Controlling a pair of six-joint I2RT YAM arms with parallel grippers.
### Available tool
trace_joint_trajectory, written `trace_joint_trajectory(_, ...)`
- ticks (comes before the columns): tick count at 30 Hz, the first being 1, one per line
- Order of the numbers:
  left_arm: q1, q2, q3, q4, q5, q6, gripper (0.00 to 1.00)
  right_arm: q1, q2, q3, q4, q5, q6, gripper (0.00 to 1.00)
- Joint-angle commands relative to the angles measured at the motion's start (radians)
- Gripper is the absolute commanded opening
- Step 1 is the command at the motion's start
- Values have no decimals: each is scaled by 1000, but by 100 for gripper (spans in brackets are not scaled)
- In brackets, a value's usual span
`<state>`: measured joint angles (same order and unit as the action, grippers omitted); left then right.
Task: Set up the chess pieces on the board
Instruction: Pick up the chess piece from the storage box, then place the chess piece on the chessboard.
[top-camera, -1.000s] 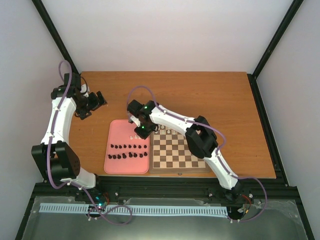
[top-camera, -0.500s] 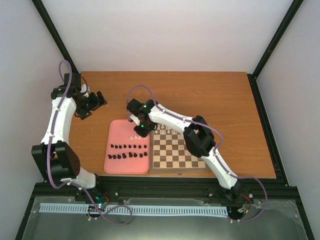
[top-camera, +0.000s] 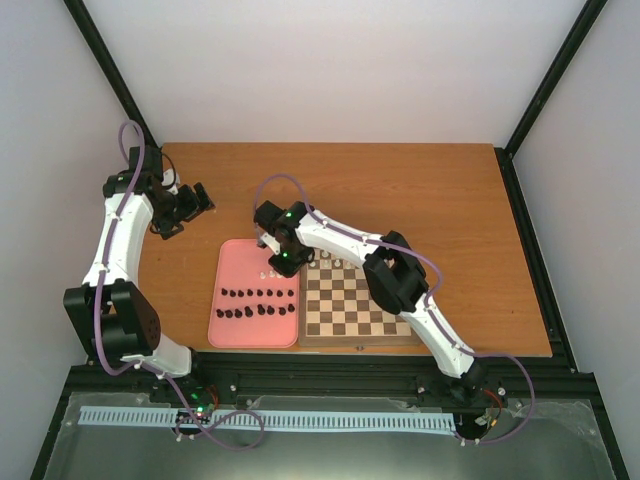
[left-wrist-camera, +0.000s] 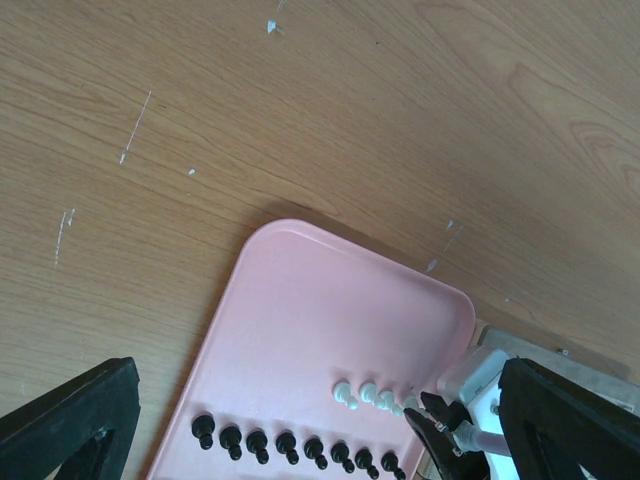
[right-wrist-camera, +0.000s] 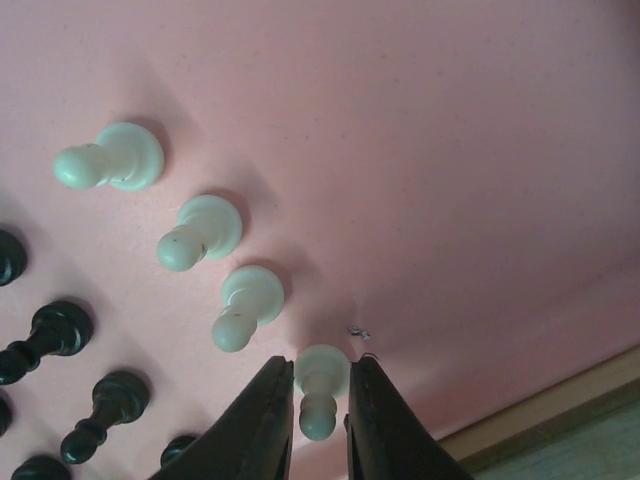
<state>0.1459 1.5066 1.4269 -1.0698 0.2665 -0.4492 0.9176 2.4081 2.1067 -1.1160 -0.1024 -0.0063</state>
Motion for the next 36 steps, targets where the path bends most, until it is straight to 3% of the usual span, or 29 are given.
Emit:
trace_joint_trajectory(1,4,10,19,13,7,-7,100,-3,18,32,-21,-8,-6,17)
trace_joint_trajectory(8,4,16,21,14,10,-6,100,-4,9,39,-24,4,-4,7)
trace_joint_trajectory(24,4,16,23,14,9,-8,100,-74,-220,110,-47,92,38,5)
trace_joint_trajectory(28,4,20,26,17,20,-8,100,-134,-320,-7,-62,146,61,5)
trace_joint_trajectory(36,4,26,22,18,32,-5,100,-276,-586,-423,9,127,112,4)
